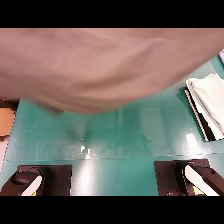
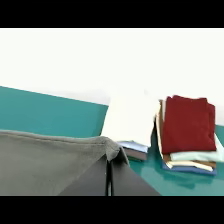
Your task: Fold the shirts.
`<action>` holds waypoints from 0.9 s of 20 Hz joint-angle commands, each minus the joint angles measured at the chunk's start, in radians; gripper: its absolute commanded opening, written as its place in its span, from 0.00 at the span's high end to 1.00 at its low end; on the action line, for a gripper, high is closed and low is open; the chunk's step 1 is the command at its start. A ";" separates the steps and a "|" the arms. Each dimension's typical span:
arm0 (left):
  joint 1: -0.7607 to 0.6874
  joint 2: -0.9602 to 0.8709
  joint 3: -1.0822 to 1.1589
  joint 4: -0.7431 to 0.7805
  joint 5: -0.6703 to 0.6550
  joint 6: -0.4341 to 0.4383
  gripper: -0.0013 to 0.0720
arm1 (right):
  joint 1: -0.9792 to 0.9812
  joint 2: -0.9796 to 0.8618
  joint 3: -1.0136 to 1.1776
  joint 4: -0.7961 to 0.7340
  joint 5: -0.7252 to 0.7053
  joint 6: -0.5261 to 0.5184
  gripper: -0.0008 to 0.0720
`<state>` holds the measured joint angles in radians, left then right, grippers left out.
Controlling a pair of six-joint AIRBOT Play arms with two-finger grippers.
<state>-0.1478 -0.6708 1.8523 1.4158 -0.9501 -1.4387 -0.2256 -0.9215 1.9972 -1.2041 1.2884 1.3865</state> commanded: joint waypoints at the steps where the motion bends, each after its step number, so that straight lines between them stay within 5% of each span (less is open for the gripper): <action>1: 0.001 -0.077 0.026 0.023 -0.129 -0.002 0.95 | -0.050 -0.087 0.081 0.006 0.113 0.029 0.97; 4: 0.001 -0.280 0.002 0.019 -0.370 -0.001 0.95 | 0.057 -0.218 -0.031 -0.005 0.109 0.037 0.97; 6: 0.001 -0.420 -0.098 0.016 -0.402 -0.002 0.95 | 0.136 -0.332 -0.129 -0.050 0.108 0.038 0.97; 9: 0.001 -0.604 -0.306 0.016 -0.311 0.000 0.95 | 0.203 -0.518 -0.237 -0.138 0.060 0.038 0.96; 13: 0.001 -0.806 -0.409 0.023 -0.116 -0.035 0.91 | 0.206 -0.720 -0.221 -0.068 -0.017 0.039 0.96; 14: 0.001 -0.816 -0.409 0.023 -0.085 -0.052 0.49 | 0.206 -0.749 -0.192 -0.037 -0.013 0.038 0.82; 15: 0.007 -0.816 -0.401 0.024 -0.068 -0.056 0.20 | 0.199 -0.769 -0.157 -0.020 -0.008 0.038 0.50; 16: 0.022 -0.815 -0.374 0.023 -0.089 -0.053 0.21 | 0.191 -0.785 -0.113 -0.018 0.006 0.038 0.44; 18: 0.088 -0.795 -0.316 0.020 -0.196 -0.053 0.24 | 0.180 -0.787 -0.047 -0.016 0.066 0.018 0.47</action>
<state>-0.1123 -1.4506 1.5005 1.4380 -1.0889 -1.4807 -0.0357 -1.6619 1.8748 -1.2449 1.3064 1.4250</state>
